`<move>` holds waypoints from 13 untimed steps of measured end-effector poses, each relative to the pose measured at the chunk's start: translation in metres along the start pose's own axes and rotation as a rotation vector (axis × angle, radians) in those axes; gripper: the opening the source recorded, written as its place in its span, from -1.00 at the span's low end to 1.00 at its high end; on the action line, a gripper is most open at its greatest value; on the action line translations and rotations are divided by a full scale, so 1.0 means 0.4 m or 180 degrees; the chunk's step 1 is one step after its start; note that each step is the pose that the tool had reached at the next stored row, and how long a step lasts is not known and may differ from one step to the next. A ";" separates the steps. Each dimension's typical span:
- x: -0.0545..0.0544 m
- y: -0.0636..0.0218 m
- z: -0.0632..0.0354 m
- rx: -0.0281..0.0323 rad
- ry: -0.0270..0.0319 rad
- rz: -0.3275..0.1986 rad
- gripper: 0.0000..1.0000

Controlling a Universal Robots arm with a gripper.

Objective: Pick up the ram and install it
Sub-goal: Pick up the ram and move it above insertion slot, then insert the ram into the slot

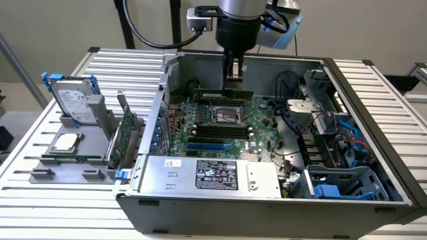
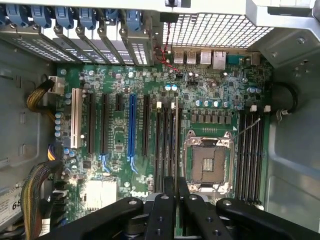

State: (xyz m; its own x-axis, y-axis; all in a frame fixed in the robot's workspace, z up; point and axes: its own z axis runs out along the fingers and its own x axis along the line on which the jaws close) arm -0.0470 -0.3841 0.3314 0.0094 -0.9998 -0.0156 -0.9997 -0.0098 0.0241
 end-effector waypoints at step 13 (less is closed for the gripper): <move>0.038 -0.008 0.029 0.0000 0.0002 0.0001 -1.00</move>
State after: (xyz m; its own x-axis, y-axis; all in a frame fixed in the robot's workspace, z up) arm -0.0440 -0.3989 0.3196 0.0093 -0.9998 -0.0149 -0.9997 -0.0096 0.0241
